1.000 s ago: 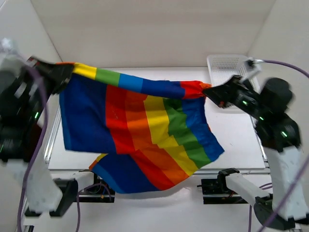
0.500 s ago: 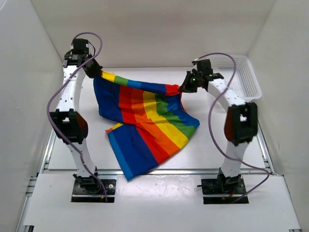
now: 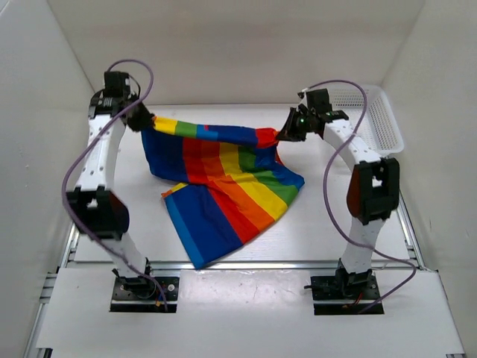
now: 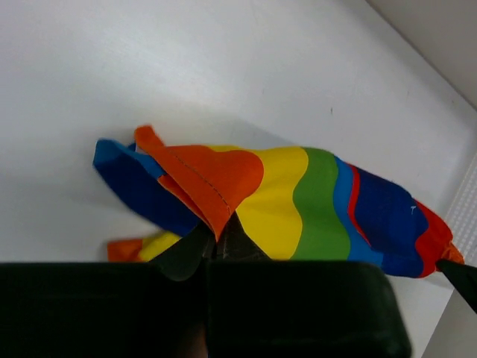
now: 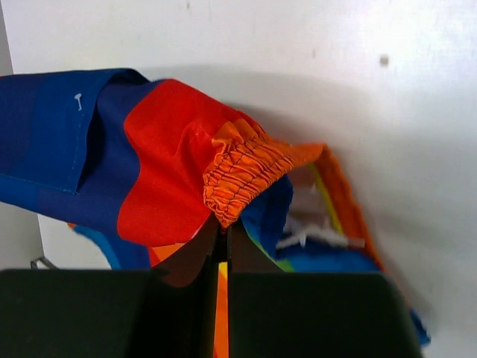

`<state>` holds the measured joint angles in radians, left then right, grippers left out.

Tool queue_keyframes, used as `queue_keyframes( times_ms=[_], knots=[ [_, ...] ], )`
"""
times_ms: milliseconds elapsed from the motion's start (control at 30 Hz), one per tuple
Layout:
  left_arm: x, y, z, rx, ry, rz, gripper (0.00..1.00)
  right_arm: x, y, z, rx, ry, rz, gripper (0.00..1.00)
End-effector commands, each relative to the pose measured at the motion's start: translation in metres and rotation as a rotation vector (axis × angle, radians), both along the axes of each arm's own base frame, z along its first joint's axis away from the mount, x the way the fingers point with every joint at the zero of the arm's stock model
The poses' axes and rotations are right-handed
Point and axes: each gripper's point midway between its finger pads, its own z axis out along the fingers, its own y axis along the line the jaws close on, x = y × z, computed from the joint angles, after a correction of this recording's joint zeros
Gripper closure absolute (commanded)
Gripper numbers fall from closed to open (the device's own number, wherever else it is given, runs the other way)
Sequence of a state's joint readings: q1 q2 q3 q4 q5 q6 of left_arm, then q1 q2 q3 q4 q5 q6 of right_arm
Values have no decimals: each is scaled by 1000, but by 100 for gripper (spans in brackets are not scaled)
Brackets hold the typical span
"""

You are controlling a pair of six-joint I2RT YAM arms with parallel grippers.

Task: Fold and stack the shorts
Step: Fold the shorts

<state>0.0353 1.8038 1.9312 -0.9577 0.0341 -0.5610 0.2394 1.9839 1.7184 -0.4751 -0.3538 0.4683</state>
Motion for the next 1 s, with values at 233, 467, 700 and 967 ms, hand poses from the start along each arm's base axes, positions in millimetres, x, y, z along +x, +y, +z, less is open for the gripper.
queue_keyframes(
  times_ms=[233,467,700,967],
  knots=[
    [-180,-55,-16,-104,13,-71,90,-116,-61,4,-67,36,-47,100],
    [-273,-94,-62,-213,125,-146,90,-189,-101,-21,-134,141,-150,100],
    [-323,-118,-85,-302,214,-264,90,-246,-115,-41,-132,215,-260,100],
    [-383,-149,-120,-371,433,-711,65,-264,-152,-52,-249,213,-480,100]
  ],
)
